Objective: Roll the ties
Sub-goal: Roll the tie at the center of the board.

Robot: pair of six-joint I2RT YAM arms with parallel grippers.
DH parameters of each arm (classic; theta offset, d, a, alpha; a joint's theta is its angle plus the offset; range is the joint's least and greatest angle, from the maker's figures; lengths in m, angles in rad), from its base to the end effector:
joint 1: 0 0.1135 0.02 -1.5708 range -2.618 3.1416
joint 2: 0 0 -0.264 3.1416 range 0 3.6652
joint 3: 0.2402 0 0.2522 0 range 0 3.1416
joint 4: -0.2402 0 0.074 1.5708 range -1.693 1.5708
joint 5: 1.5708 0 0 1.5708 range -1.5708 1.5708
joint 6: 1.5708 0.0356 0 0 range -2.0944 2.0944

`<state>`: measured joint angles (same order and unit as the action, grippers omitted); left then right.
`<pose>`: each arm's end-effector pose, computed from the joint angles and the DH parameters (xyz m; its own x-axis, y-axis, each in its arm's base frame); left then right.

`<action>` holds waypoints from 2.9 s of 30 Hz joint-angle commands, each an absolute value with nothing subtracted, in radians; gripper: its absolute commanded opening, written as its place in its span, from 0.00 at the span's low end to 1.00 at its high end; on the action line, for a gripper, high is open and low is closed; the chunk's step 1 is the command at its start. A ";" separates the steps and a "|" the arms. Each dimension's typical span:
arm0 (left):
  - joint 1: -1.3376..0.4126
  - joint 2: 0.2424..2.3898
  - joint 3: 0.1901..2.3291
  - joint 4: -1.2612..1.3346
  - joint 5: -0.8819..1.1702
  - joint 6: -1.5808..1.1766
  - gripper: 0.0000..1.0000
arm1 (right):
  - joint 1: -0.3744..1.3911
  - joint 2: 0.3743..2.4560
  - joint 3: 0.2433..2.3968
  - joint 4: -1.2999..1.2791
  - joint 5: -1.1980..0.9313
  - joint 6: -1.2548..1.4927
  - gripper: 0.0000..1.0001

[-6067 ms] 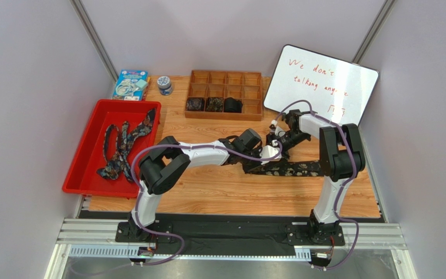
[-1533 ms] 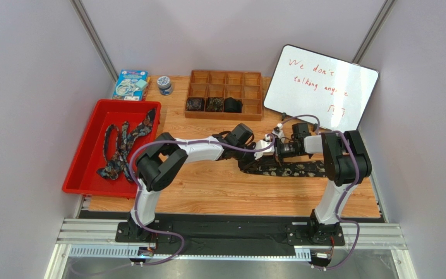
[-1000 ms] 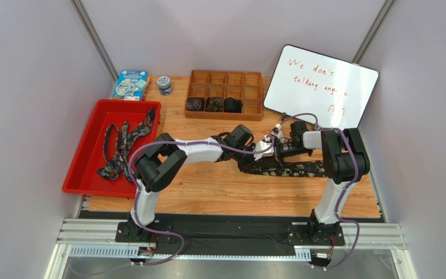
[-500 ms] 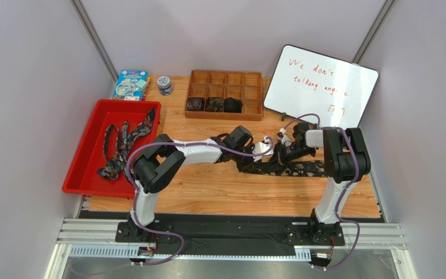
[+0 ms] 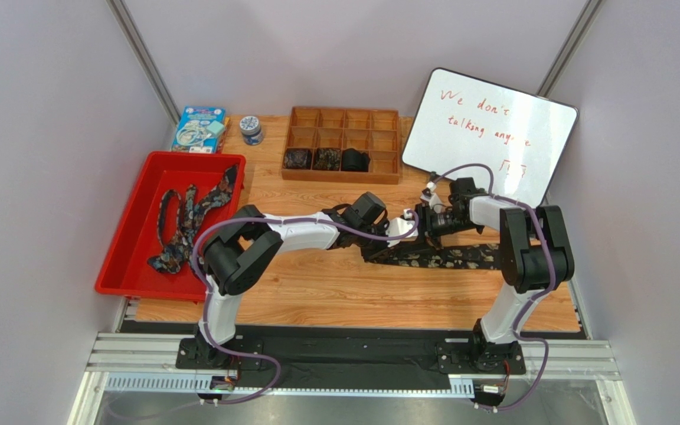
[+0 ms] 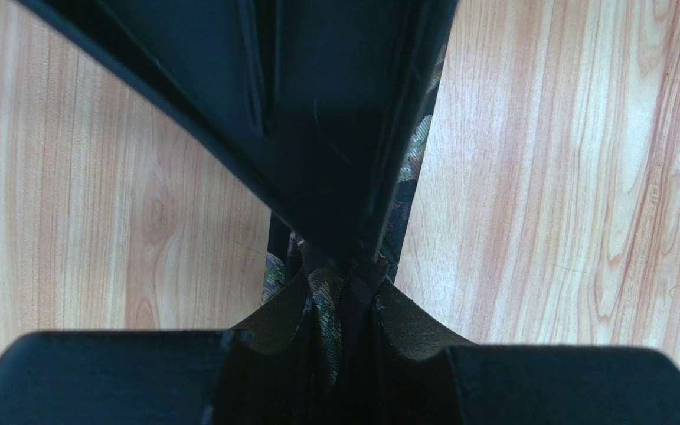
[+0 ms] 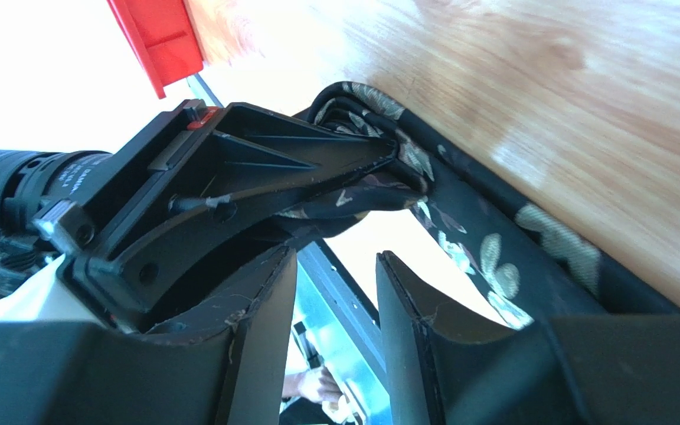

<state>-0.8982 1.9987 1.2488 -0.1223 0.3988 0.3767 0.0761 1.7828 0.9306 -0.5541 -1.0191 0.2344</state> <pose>0.2498 -0.3359 0.1489 -0.1212 0.6963 -0.7074 0.9905 0.1319 -0.0399 0.2940 0.0528 0.1353 -0.9983 0.0460 0.0359 0.0545 0.5154 0.8552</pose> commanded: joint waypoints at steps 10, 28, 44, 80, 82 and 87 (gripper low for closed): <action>-0.905 2.051 1.204 -0.255 0.339 0.410 0.12 | 0.175 1.841 0.950 -0.385 -0.971 0.363 0.49; -0.900 2.030 1.181 -0.256 0.344 0.387 0.16 | 0.164 1.882 0.928 -0.388 -0.898 0.393 0.00; -0.891 1.970 1.167 -0.252 0.368 0.408 0.60 | 0.126 1.901 0.951 -0.506 -0.735 0.305 0.00; -0.876 1.973 1.219 -0.482 0.477 0.575 0.07 | 0.175 1.781 1.069 -0.735 -0.942 0.126 0.55; -0.868 1.977 1.229 -0.501 0.483 0.587 0.07 | 0.190 1.807 1.054 -0.681 -0.942 0.158 0.52; -0.845 1.982 1.246 -0.534 0.506 0.606 0.07 | 0.224 1.833 1.042 -0.600 -0.945 0.195 0.50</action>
